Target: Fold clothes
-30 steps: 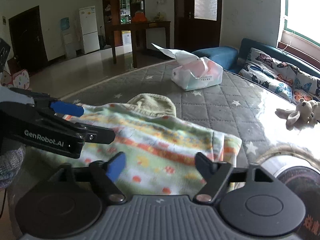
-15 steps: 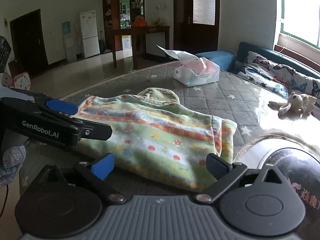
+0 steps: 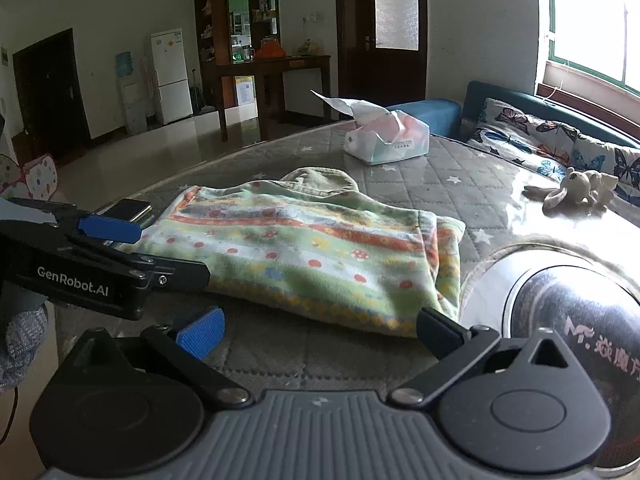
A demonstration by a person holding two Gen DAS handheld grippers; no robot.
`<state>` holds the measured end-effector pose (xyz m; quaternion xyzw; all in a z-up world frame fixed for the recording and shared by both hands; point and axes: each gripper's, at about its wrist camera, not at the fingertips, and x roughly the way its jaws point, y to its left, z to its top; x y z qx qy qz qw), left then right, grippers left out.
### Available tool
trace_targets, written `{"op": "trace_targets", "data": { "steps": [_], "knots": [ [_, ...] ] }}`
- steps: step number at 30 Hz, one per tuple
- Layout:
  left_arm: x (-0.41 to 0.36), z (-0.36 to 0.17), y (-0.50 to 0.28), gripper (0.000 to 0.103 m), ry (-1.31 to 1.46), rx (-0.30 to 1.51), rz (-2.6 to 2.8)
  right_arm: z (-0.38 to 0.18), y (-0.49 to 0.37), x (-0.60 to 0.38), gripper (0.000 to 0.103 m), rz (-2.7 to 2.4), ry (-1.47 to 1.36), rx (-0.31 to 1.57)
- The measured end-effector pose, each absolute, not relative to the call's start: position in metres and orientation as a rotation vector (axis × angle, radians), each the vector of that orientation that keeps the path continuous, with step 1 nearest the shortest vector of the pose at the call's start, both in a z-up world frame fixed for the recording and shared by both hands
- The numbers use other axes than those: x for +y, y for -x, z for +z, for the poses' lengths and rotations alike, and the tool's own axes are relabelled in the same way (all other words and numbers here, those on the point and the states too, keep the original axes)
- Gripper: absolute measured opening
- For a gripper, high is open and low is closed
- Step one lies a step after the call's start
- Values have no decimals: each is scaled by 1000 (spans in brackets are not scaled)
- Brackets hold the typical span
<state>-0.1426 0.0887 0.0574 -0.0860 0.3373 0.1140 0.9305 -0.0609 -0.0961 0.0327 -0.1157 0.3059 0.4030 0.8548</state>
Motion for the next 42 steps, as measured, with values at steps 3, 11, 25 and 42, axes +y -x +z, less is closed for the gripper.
{"op": "trace_targets", "data": {
  "steps": [3,11,25,42],
  "knots": [
    [88,58,149,103,181,689,243,33,67,-97,103,845,241,647],
    [82,58,164,103,171,684,272,32,77,-100,103,837,227,656],
    [72,57,181,103,162,690,296,34,94,-108,103,836,210,645],
    [65,56,192,103,157,689,303,35,107,-114,103,837,205,637]
  ]
}}
